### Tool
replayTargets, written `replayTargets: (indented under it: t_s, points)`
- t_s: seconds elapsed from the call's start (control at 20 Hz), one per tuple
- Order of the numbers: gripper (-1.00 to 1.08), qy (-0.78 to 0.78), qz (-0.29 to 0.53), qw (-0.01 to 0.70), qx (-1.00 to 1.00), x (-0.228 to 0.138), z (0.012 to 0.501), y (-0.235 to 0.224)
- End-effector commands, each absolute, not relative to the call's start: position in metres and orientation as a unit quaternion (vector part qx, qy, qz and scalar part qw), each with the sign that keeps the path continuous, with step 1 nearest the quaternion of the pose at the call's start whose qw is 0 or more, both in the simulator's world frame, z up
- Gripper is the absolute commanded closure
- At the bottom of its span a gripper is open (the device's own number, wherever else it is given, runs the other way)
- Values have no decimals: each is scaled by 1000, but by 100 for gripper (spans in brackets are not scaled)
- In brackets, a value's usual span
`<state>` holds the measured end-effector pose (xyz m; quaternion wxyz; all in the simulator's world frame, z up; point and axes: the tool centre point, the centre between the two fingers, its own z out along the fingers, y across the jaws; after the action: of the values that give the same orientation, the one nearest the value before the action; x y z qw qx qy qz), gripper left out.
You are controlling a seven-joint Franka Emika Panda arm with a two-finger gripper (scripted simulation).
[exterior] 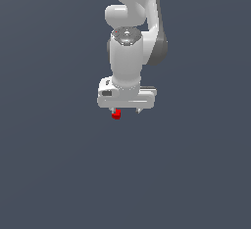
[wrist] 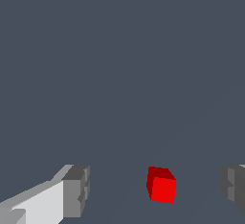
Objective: Pick up the red cube and move it to a goal position.
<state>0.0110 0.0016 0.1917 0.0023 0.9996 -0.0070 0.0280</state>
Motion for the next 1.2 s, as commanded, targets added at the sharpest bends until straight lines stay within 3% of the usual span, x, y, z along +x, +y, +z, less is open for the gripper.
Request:
replayTargets:
  t_s: [0.0, 0.5, 1.15]
  points:
    - [-92, -7, 28, 2, 1000, 11, 192, 2]
    - [-92, -19, 24, 2, 1000, -4, 165, -8]
    - [-92, -62, 7, 1, 998, -64, 65, -38]
